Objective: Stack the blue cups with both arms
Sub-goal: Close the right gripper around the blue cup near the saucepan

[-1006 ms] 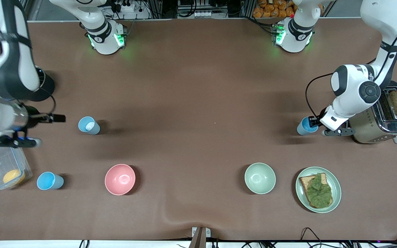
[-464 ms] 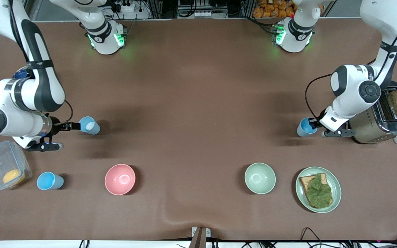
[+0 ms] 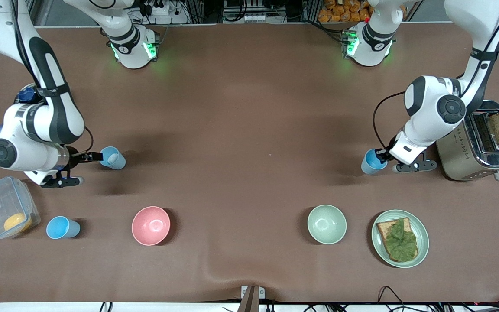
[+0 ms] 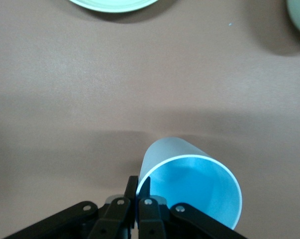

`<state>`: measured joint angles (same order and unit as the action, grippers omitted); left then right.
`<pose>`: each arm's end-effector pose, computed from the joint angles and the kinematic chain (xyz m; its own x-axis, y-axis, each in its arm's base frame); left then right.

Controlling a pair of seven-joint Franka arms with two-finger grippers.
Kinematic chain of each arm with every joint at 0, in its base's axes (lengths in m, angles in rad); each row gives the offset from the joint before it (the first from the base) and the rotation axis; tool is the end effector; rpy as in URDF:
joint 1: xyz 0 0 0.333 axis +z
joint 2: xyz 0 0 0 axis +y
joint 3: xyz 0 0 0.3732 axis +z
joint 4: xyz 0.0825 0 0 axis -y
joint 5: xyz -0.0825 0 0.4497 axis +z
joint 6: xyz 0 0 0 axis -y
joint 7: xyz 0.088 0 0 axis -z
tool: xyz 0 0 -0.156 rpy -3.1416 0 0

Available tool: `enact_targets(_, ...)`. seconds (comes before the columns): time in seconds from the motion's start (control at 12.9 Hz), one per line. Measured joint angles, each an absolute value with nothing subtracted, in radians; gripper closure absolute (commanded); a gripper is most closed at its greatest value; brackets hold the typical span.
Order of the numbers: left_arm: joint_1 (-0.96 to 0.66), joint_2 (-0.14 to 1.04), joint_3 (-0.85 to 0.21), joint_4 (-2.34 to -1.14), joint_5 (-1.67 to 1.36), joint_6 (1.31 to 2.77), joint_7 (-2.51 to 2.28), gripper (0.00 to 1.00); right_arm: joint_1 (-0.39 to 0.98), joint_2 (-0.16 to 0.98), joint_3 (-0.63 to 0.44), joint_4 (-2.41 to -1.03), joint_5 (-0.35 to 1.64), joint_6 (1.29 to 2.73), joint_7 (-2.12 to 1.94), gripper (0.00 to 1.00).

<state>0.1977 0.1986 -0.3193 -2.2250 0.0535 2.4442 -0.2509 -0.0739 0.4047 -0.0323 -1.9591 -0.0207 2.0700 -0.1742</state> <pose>0.6001 -0.0732 0.2500 0.9951 0.0959 0.0246 0.0950 -0.9949 0.0335 0.6324 -0.0693 0.2064 0.9536 0.0812 -0.2899 0.0778 -0.9967 -0.0234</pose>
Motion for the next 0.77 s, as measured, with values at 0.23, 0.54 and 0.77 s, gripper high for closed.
enact_targets(0.23, 0.199, 0.159, -0.340, -2.111, 0.053, 2.287, -0.293, 1.00, -0.074, 0.431, -0.029, -1.959, -0.014, 2.071, -0.174, 0.69)
enact_targets(0.54, 0.196, 0.155, -0.410, -1.985, 0.054, 2.194, -0.370, 1.00, -0.065, 0.456, -0.023, -1.959, 0.077, 2.071, -0.174, 1.00)
enact_targets(0.77, 0.195, 0.155, -0.431, -1.963, 0.053, 2.192, -0.374, 1.00, -0.059, 0.460, -0.022, -1.958, 0.090, 2.070, -0.174, 1.00)
